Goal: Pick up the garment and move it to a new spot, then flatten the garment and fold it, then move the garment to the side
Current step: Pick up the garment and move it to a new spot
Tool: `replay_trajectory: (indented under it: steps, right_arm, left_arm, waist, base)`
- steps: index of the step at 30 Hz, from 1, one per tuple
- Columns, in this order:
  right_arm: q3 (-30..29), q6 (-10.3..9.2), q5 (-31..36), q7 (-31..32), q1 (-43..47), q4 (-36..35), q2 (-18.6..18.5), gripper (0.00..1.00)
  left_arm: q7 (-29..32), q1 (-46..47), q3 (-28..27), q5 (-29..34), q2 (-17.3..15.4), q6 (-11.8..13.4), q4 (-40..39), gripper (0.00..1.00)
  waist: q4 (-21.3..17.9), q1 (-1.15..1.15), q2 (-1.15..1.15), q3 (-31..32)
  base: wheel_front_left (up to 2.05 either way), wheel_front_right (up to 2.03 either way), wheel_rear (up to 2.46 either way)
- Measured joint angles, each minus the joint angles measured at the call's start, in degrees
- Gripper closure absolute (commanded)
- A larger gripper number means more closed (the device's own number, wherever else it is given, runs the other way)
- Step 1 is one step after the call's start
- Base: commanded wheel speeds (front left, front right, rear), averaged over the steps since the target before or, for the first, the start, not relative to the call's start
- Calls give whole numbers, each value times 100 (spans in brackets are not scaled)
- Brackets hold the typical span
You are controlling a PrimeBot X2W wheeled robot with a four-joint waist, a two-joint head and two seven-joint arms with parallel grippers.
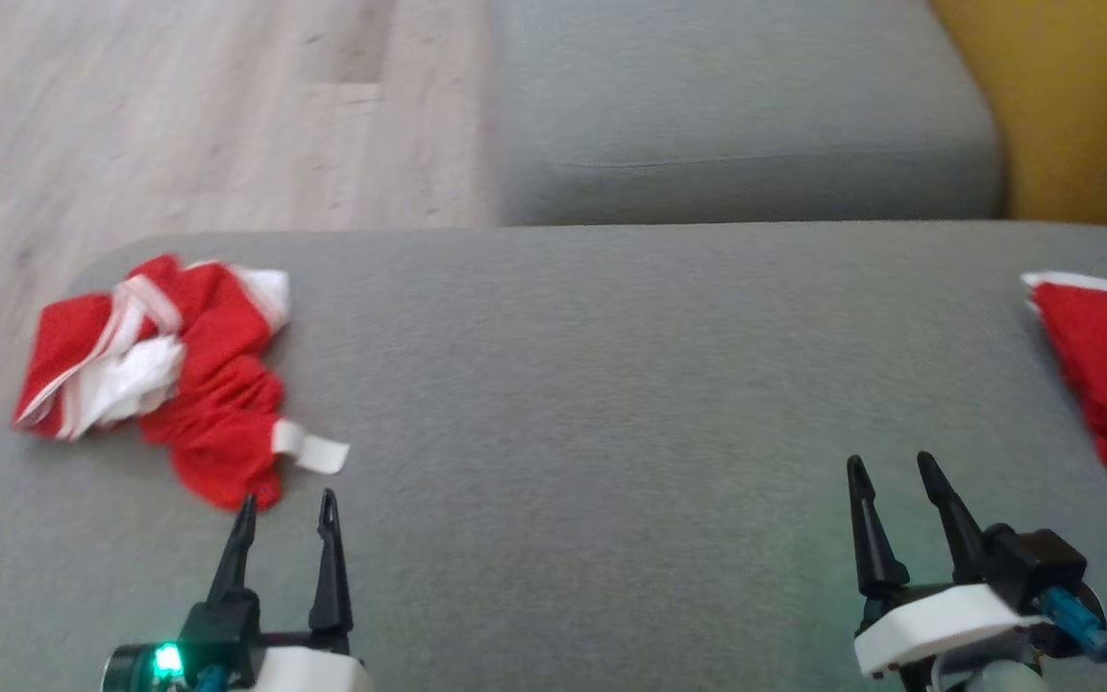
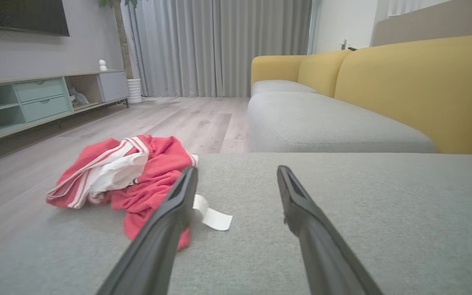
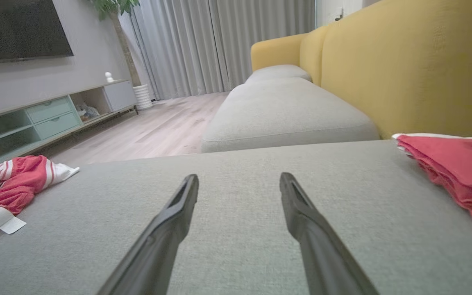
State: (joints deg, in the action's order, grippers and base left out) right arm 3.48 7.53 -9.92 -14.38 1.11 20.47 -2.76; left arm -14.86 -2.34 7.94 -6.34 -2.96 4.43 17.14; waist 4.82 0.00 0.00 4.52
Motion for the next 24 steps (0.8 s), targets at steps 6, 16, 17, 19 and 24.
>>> replay_trajectory:
  steps: [6, 16, 17, 19, 24]
  right_arm:
    - [-25, 0, -19, 0, -5, -29, 5, 0]
    - [-87, 0, 58, 0, -115, -26, 18, 0]
    - [-98, 0, 93, 1, -155, -26, 19, 0]
    - [-143, 0, 168, 0, -241, -54, 21, 0]
    - [-177, 0, 333, 1, -426, -133, -80, 0]
  left_arm:
    - [0, 8, -212, 140, 1, -40, -8, 0]
    - [0, 38, -655, 219, -5, -32, -174, 0]
    - [0, 60, -682, 237, -7, -33, -187, 0]
    - [0, 153, -740, 261, -20, -45, -229, 0]
    - [0, 715, -778, 363, -101, -170, -318, 0]
  waist:
    - [705, 0, 0, -68]
    - [1985, 0, 0, -312]
    - [2079, 0, 0, -357]
    - [2209, 0, 0, -488]
    - [2322, 0, 0, -876]
  base:
    - [0, 0, 0]
    - [0, 0, 0]
    - [0, 0, 0]
    - [0, 0, 0]
    - [0, 0, 0]
